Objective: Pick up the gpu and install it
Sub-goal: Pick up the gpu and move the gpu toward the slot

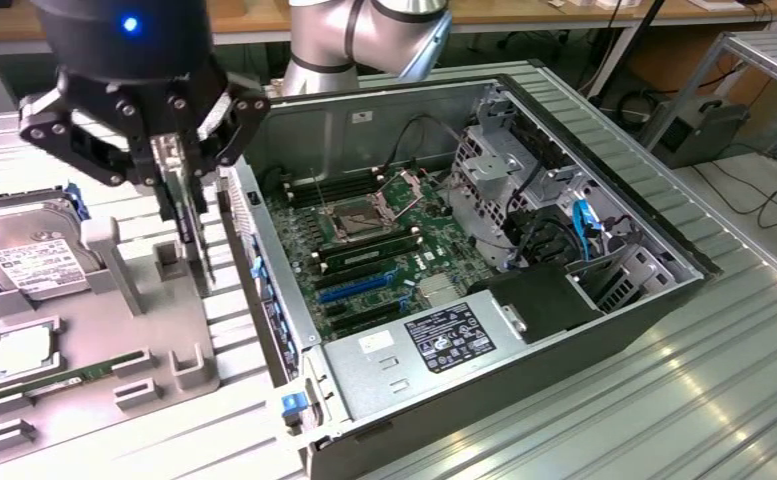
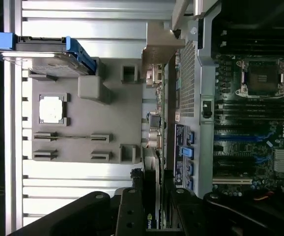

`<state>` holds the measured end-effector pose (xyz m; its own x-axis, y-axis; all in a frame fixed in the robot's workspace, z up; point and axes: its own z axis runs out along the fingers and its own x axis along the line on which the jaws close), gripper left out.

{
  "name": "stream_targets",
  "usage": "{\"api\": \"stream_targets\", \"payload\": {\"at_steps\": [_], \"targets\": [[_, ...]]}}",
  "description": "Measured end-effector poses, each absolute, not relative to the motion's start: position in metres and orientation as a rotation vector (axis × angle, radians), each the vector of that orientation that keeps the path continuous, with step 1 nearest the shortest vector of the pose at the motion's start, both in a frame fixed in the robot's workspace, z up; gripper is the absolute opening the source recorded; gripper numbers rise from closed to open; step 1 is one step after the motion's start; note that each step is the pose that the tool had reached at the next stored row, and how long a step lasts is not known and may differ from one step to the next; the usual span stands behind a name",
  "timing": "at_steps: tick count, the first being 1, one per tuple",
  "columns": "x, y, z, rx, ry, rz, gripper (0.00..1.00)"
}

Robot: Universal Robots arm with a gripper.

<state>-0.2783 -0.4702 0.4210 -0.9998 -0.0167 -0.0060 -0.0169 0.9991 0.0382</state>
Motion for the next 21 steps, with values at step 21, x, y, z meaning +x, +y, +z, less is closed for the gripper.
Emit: {"api": "stream_targets", "payload": {"at_steps": [21], "targets": [[-0.179,-0.477,0.443,-0.025,3.175,0.074,0.26]]}}
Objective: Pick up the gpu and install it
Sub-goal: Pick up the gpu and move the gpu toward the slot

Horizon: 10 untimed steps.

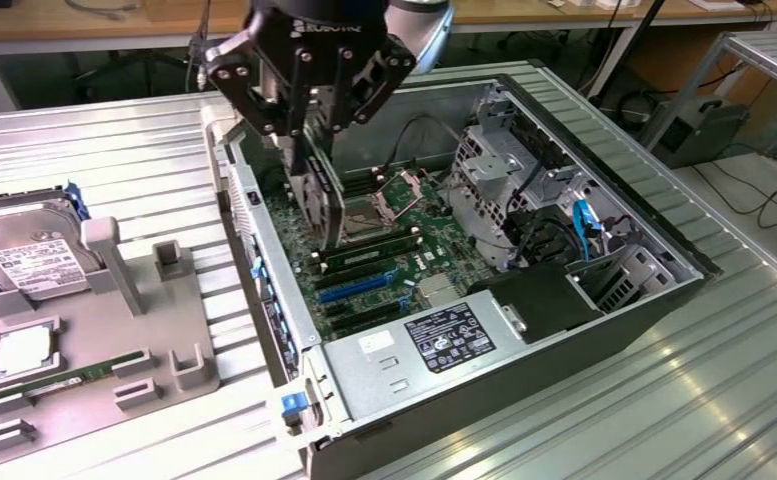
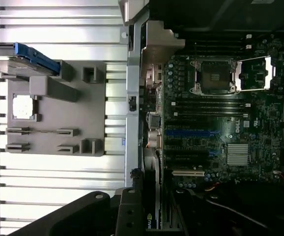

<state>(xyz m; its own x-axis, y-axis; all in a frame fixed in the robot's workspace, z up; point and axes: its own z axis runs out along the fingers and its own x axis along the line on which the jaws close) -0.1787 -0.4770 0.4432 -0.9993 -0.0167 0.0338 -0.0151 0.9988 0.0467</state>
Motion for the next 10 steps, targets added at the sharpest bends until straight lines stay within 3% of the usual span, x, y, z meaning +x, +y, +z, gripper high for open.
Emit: {"api": "stream_targets", "payload": {"at_steps": [10], "targets": [[-0.123,-0.477,0.421,0.025,-3.106,-0.068,0.26]]}}
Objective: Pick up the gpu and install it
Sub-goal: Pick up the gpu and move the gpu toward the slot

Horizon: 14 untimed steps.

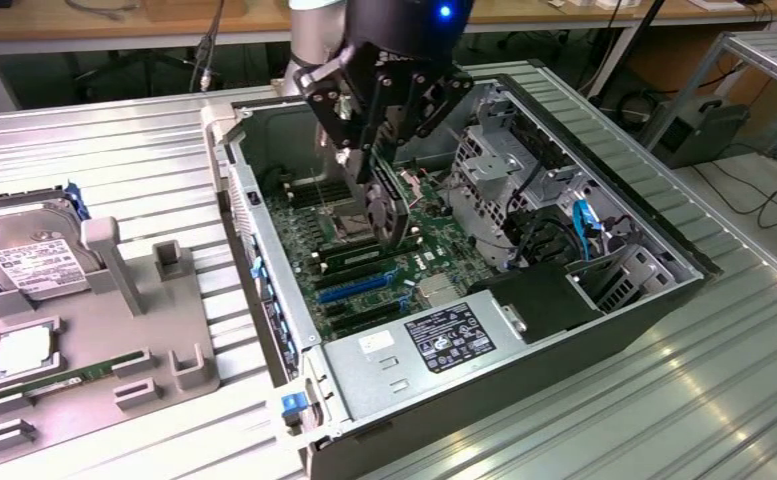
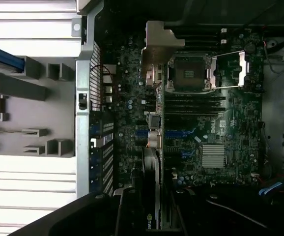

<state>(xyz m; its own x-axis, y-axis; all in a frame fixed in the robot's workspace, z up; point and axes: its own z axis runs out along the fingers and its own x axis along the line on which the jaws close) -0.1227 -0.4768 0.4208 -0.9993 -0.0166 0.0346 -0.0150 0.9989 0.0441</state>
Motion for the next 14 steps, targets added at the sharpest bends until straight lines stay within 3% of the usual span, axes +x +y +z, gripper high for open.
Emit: {"api": "stream_targets", "payload": {"at_steps": [14], "targets": [[-0.062,-0.469,0.395,0.024,-3.106,-0.062,0.26]]}}
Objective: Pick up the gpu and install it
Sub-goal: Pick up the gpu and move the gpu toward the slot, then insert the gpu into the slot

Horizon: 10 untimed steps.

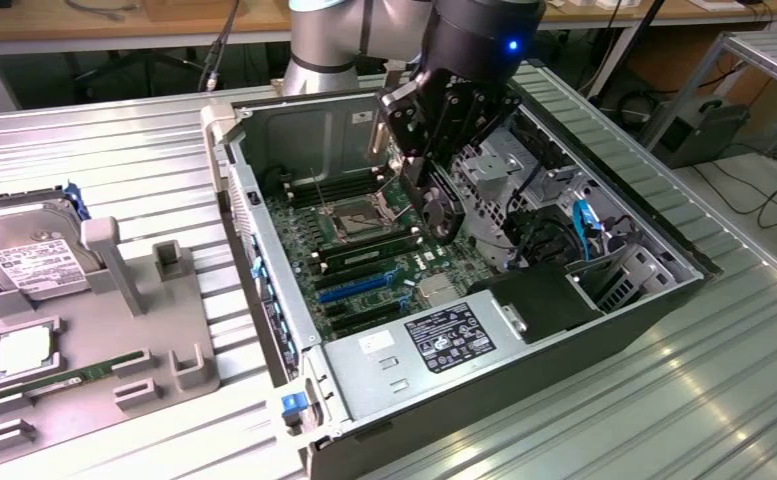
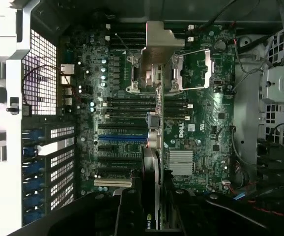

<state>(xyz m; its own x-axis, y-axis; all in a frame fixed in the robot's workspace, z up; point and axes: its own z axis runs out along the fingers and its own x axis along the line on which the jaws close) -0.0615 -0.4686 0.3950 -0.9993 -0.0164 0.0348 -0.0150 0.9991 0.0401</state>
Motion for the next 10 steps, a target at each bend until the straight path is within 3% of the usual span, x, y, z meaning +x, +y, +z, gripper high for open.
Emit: {"api": "stream_targets", "payload": {"at_steps": [10], "targets": [[-0.0615,-0.4686,0.395,0.024,-3.106,-0.062,0.26]]}}
